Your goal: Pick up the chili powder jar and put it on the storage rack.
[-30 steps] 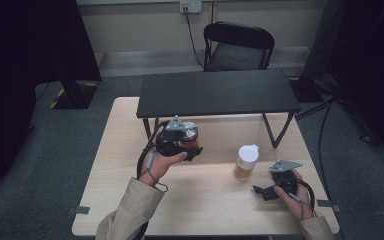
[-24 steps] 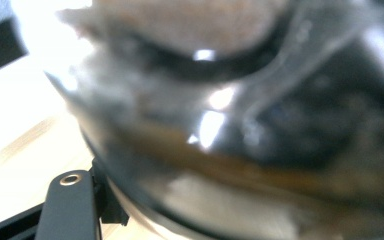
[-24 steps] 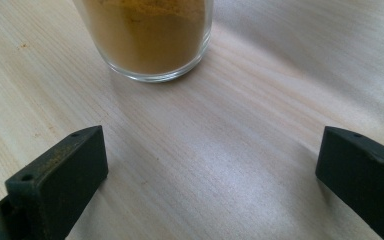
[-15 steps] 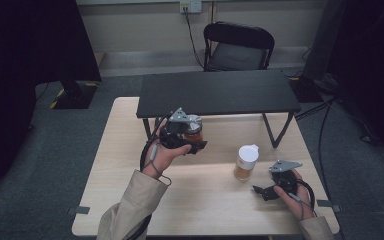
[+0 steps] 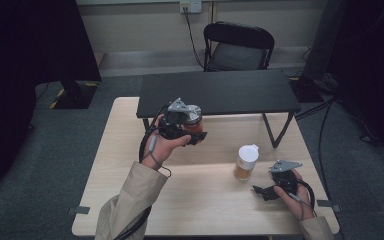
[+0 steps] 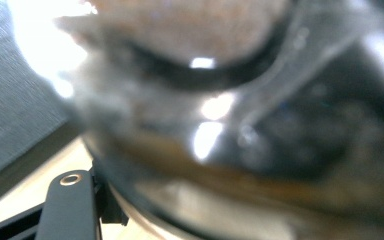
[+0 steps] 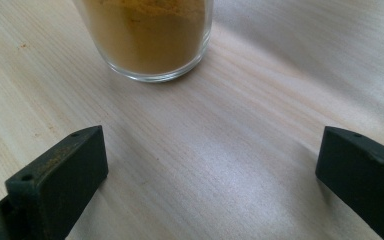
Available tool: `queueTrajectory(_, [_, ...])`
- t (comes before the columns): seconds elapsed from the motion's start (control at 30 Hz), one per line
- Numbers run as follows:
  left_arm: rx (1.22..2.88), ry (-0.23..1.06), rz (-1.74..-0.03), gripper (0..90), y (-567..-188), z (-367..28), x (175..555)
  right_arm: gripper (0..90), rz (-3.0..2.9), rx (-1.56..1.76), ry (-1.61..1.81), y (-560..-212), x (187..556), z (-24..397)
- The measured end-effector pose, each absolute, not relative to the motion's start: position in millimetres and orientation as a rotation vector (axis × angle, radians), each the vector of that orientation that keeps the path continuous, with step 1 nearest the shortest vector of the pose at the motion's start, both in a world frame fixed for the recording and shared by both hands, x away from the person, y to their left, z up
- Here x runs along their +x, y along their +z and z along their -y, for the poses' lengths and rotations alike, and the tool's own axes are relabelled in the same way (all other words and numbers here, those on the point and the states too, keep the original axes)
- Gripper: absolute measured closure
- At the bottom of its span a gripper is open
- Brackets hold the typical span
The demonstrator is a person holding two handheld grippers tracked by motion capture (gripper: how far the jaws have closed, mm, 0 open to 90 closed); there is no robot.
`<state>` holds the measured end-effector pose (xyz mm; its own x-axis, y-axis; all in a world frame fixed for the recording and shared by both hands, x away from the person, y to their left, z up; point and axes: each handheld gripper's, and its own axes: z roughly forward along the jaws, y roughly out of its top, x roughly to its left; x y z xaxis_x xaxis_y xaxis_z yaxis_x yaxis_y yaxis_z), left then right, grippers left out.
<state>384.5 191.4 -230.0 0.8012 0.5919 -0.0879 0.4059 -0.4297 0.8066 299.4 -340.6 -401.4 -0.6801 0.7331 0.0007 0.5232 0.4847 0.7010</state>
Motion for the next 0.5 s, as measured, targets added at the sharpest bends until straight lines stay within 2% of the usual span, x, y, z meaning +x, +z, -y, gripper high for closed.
queueTrajectory(0.5, [2.086, 0.275, -0.731, 30.4, -213.1, -179.2, 394.1, 0.0, -2.436, 1.063, 0.997, -401.4, 299.4, 340.7])
